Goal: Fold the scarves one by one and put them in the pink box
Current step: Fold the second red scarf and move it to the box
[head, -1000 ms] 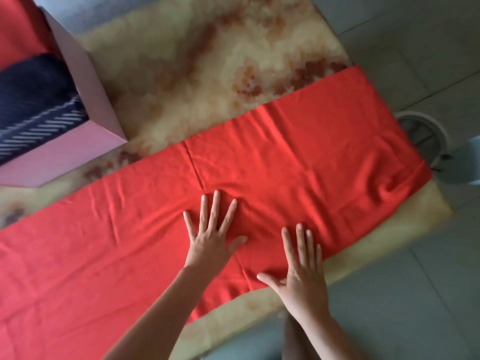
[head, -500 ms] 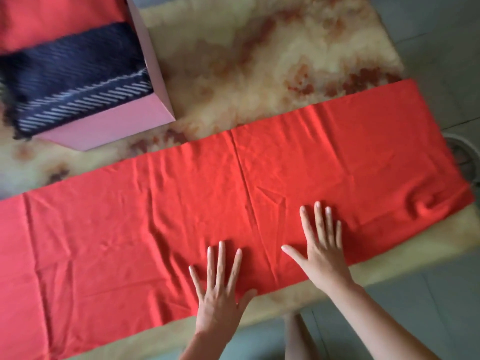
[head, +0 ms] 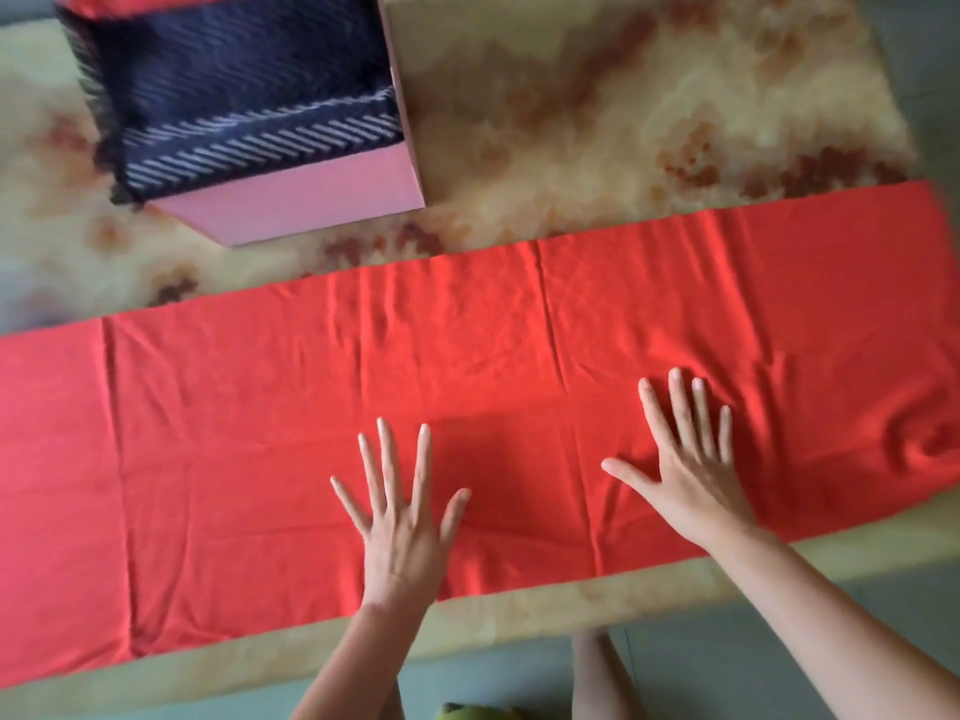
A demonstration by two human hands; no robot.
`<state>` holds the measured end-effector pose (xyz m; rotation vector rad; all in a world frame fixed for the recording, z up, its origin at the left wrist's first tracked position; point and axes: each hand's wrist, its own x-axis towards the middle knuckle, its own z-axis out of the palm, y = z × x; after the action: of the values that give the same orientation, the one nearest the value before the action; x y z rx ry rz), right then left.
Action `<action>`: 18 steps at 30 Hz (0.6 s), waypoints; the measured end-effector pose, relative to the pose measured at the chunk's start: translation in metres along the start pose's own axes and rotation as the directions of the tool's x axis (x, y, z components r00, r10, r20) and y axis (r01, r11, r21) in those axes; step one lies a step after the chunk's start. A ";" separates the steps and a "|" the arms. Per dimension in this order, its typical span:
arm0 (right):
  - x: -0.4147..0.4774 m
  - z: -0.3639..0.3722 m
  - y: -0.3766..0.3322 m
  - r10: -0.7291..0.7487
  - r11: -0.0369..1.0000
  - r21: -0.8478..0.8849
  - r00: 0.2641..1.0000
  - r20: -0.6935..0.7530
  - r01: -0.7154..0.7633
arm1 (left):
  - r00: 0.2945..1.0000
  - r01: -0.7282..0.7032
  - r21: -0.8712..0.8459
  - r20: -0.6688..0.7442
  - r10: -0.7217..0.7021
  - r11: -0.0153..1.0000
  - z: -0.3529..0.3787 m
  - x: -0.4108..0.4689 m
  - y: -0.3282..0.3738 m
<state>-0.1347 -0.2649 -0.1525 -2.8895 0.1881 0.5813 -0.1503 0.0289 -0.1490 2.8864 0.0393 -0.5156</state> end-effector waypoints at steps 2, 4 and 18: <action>0.000 -0.002 -0.011 -0.010 0.999 0.044 1.000 -0.002 0.010 | 0.996 0.091 -0.030 0.005 -0.091 0.995 0.000 0.002 -0.009; 0.001 0.002 -0.022 -0.039 0.998 0.048 0.999 0.017 0.039 | 0.991 0.119 0.009 0.059 -0.119 0.993 0.005 0.000 -0.017; -0.016 -0.009 0.009 -0.016 1.000 0.021 0.999 -0.040 0.017 | 0.991 -0.126 0.013 0.045 0.126 0.992 0.003 0.021 0.066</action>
<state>-0.1477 -0.2741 -0.1391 -2.8805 0.1745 0.5158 -0.1271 -0.0361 -0.1456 2.8678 -0.1537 -0.5574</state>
